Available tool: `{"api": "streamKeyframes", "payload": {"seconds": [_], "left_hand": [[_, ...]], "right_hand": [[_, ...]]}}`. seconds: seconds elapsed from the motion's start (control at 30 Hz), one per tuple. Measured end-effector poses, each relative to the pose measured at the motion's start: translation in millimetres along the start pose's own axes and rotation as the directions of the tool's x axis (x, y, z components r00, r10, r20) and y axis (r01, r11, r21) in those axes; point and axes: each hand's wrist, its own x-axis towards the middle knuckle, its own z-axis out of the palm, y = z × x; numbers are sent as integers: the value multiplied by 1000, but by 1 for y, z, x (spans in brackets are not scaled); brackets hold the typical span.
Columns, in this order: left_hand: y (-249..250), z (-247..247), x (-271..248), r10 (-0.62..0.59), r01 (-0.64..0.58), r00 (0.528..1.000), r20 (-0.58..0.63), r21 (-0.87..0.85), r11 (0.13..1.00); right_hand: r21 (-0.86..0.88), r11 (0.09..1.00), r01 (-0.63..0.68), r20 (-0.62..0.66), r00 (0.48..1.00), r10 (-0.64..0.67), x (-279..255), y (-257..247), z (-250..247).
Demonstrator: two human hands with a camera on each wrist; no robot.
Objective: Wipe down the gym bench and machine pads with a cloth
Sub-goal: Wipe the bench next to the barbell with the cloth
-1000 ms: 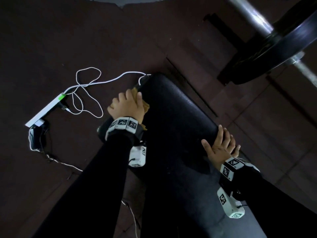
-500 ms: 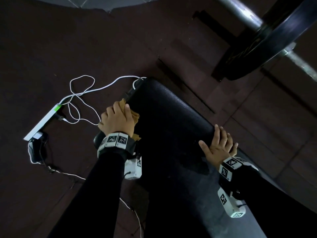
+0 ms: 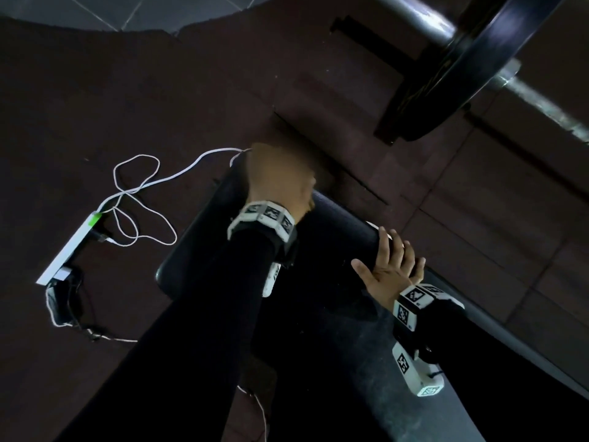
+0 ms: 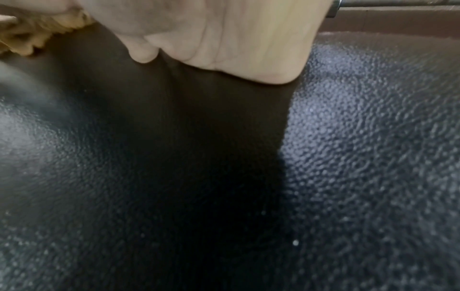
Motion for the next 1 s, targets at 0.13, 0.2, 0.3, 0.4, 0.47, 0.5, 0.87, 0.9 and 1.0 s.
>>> {"api": "streamKeyframes", "payload": {"seconds": [0.13,0.2,0.3,0.4,0.47,0.5,0.87,0.9,1.0], "left_hand": [[53,14,-27,213,-213,977,11,-16,977],[68,19,-38,255,-254,967,13,-22,967],[66,17,-40,316,-316,949,-2,-3,949],[46,6,-33,311,-310,950,-30,38,950],[35,3,-26,255,-253,966,-32,55,966],[33,3,-25,234,-232,972,-30,59,971],[117,30,-71,336,-333,937,93,-54,942],[121,31,-73,333,-327,938,99,-77,942],[114,28,-75,296,-281,953,65,-176,943]], "right_hand": [[39,999,2,-46,999,0,-5,-4,-3],[44,999,-2,-48,999,4,-6,-6,-5],[53,999,4,-22,1000,-3,-8,-7,-10],[87,996,12,-13,1000,-11,-13,-8,-15],[102,995,23,-5,1000,-23,-15,-9,-19],[106,994,31,-3,1000,-31,-16,-9,-20],[599,794,102,-136,990,-24,-13,41,-36],[626,777,65,-116,993,9,-12,43,-37],[567,823,42,-124,992,35,-4,36,-43]]}}
